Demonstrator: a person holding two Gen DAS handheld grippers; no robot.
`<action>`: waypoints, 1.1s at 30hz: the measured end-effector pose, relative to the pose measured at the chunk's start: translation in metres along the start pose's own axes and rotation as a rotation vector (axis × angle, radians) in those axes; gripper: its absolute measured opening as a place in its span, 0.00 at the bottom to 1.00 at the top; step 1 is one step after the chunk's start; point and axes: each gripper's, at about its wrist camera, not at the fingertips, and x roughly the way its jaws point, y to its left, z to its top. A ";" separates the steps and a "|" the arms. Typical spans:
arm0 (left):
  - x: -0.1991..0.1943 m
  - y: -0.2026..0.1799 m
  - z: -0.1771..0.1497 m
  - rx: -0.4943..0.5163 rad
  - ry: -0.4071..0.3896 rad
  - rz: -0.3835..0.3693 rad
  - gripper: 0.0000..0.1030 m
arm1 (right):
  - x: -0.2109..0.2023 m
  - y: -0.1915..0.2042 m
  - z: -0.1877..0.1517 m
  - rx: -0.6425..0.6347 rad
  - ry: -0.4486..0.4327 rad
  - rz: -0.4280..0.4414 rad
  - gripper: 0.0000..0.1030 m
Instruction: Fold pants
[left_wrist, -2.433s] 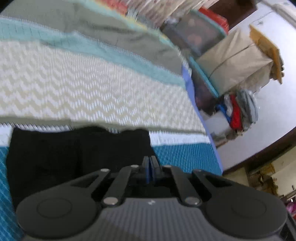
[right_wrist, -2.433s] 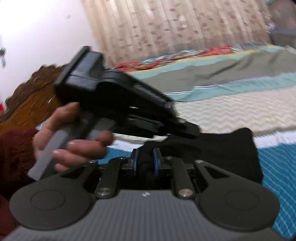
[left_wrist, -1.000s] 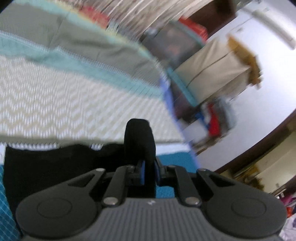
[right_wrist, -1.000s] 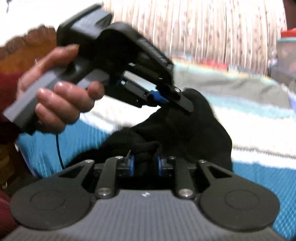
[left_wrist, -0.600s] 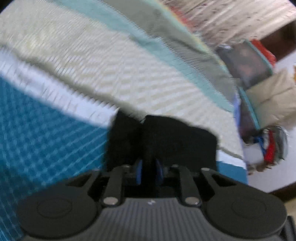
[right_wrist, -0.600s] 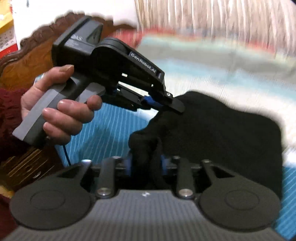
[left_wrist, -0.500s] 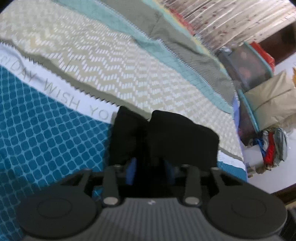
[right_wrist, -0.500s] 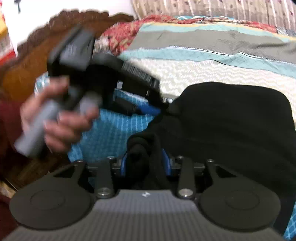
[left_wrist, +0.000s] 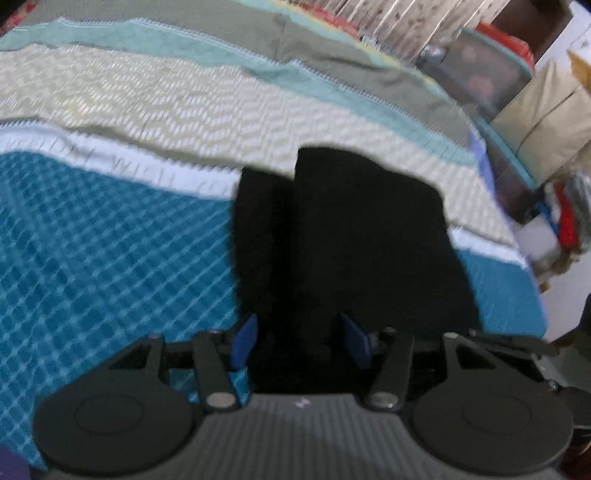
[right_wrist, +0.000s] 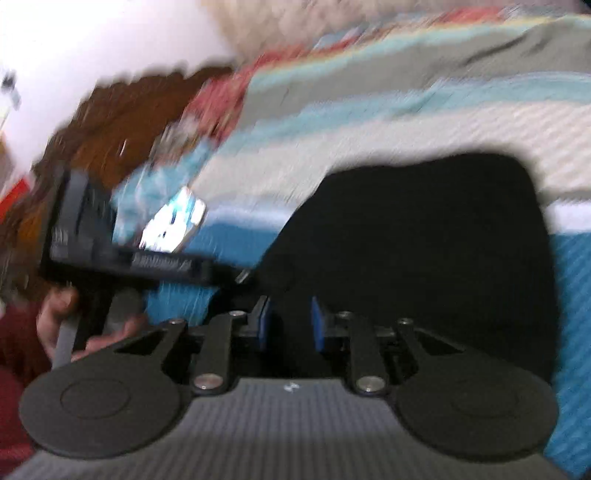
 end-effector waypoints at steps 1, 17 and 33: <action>-0.002 0.003 -0.001 -0.016 -0.004 -0.007 0.56 | 0.009 0.007 -0.005 -0.041 0.027 -0.025 0.28; 0.044 0.025 0.015 -0.243 0.099 -0.254 0.99 | -0.052 -0.144 -0.002 0.517 -0.240 -0.113 0.90; -0.018 -0.018 0.177 0.137 -0.360 -0.123 0.37 | -0.006 -0.072 0.156 0.246 -0.367 0.050 0.34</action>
